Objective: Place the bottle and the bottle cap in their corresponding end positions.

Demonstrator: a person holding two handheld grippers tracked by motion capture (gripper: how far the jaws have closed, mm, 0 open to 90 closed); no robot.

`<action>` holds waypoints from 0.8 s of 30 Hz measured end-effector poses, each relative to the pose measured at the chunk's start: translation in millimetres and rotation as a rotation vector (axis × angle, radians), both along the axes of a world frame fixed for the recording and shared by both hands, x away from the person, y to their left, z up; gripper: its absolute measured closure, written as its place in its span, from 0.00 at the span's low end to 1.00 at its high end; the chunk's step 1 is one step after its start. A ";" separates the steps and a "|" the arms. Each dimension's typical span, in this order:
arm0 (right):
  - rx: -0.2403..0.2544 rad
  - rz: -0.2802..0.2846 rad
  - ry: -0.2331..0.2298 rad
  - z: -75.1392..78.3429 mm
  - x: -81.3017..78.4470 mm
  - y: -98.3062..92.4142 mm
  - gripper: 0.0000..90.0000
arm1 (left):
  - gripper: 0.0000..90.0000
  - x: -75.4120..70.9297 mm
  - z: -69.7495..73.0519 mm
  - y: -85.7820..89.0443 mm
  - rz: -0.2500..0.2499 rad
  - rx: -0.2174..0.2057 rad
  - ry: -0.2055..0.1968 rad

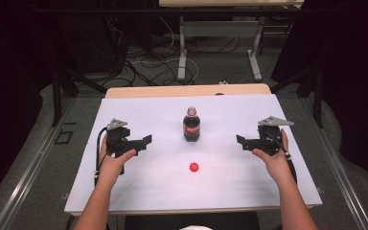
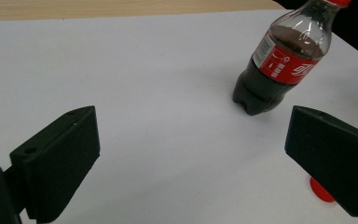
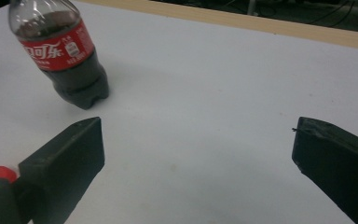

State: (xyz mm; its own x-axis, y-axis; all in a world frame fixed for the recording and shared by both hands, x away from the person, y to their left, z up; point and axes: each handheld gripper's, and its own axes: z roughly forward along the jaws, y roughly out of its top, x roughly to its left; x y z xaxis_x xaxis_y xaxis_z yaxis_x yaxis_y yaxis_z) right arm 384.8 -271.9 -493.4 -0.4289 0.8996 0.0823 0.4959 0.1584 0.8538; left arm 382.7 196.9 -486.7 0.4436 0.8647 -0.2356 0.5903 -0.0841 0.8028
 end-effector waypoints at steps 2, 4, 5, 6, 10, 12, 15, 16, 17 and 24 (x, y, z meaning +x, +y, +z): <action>-0.018 -0.004 0.003 -4.3 1.5 -4.2 0.01 | 0.04 0.9 -2.4 0.5 0.012 -0.012 -0.007; -0.022 -0.010 0.020 -8.3 1.7 -6.9 0.02 | 0.04 1.6 -3.2 2.2 0.011 -0.008 -0.005; -0.033 -0.012 0.029 -10.0 1.6 -8.9 0.05 | 0.04 1.6 -3.6 2.9 0.015 -0.007 -0.002; -0.032 -0.015 0.030 -11.9 1.7 -10.4 0.09 | 0.04 1.9 -4.2 3.2 0.021 -0.010 0.000; -0.048 -0.041 0.048 -20.2 3.6 -15.6 0.11 | 0.04 3.4 -6.4 6.7 0.028 0.008 0.002; -0.042 -0.053 0.056 -24.2 5.1 -17.8 0.09 | 0.04 3.8 -8.0 7.8 0.035 0.008 0.014; -0.023 -0.071 0.071 -28.9 6.1 -21.7 0.09 | 0.04 5.1 -11.1 8.3 0.045 0.017 0.015; -0.021 -0.071 0.066 -30.6 6.8 -23.4 0.09 | 0.04 5.5 -11.9 8.5 0.046 0.023 0.015; -0.021 -0.079 0.070 -31.6 6.7 -24.4 0.09 | 0.04 5.8 -12.6 8.7 0.048 0.026 0.016; -0.025 -0.081 0.083 -37.9 8.0 -24.9 0.09 | 0.04 6.8 -15.3 9.8 0.049 0.032 0.023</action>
State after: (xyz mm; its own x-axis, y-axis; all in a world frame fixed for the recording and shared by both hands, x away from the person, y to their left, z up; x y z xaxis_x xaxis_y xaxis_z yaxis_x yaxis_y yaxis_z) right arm 392.8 -296.8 -531.3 -0.3471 0.9333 0.0918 0.5769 0.1353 0.8055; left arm 389.6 206.7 -501.9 0.3953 0.8925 -0.2173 0.6127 -0.0800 0.7863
